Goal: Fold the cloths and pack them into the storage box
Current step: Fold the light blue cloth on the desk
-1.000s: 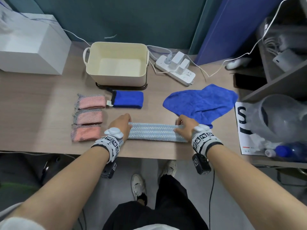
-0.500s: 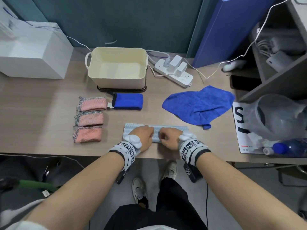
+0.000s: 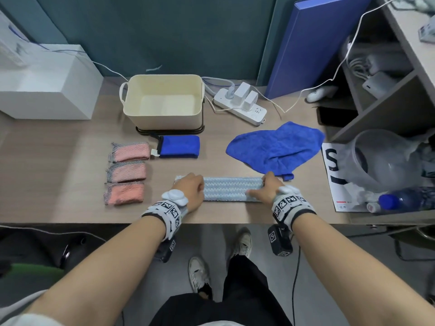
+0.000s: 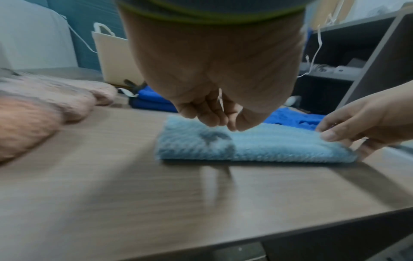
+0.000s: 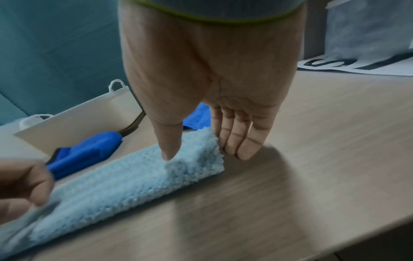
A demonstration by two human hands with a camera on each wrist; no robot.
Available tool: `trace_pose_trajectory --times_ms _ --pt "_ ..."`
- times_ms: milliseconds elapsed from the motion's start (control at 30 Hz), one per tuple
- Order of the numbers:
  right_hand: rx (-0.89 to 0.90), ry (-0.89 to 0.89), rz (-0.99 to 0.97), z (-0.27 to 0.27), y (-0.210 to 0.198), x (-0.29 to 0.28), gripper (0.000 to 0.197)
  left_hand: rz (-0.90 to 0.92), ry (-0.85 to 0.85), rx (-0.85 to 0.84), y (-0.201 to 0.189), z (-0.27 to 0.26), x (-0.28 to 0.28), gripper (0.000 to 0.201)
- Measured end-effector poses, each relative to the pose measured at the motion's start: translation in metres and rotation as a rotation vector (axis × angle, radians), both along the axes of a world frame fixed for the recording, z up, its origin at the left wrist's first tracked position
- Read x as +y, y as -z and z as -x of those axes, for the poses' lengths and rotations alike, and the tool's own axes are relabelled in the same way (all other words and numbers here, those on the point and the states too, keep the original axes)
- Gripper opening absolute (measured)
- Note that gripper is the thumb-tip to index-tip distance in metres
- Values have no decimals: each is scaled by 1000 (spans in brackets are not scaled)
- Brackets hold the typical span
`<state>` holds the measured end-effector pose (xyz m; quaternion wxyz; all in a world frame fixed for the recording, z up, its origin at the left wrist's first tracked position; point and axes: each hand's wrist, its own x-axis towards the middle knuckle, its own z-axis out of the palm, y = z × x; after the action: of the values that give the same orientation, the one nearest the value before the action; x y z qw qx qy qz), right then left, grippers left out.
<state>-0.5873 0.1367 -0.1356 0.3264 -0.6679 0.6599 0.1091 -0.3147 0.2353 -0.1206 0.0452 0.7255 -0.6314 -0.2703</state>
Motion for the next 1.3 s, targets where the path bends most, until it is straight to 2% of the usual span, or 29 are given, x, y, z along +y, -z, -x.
trace_pose_trajectory --times_ms 67,133,167,267,400,433,500,667,733,800,900,1000,1067,1133,1200,1300 --pt "87 -92 -31 -7 -2 0 71 42 29 133 0 22 -3 13" --pt "158 -205 -60 -10 -2 2 62 13 113 203 3 42 -5 22" --pt "139 -216 -55 -10 -4 4 56 -30 152 208 6 49 -5 27" --pt "-161 -71 -51 -16 -5 10 42 -90 156 191 10 56 -6 39" --pt "-663 128 -201 -37 -31 16 41 -70 -81 379 -4 54 -8 56" --pt "-737 180 -272 -44 -38 17 39 -57 -145 425 -7 51 -8 58" --pt "-796 205 -362 -59 -54 18 49 -21 -253 490 -14 40 -4 63" --pt "-733 39 -427 -80 -54 22 60 13 -401 398 -19 4 6 66" --pt "-677 -3 -461 -89 -50 24 60 4 -481 329 -17 -10 8 55" --pt "-641 -40 -478 -100 -45 28 51 -34 -508 214 -12 -22 13 37" --pt "-591 -129 -279 -109 -39 34 27 -89 -518 122 -3 -31 20 30" --pt "-559 -220 -68 -110 -25 35 12 -135 -552 93 20 -38 28 33" --pt "-505 -301 -68 -110 -11 33 16 -170 -549 51 34 -41 33 36" --pt "-441 -340 -92 -108 -4 34 23 -182 -541 11 29 -40 35 36" --pt "-430 -336 -111 -109 3 34 27 -171 -547 -23 23 -41 35 30" --pt "-470 -341 -106 -110 2 30 32 -64 -535 -71 15 -43 31 15"
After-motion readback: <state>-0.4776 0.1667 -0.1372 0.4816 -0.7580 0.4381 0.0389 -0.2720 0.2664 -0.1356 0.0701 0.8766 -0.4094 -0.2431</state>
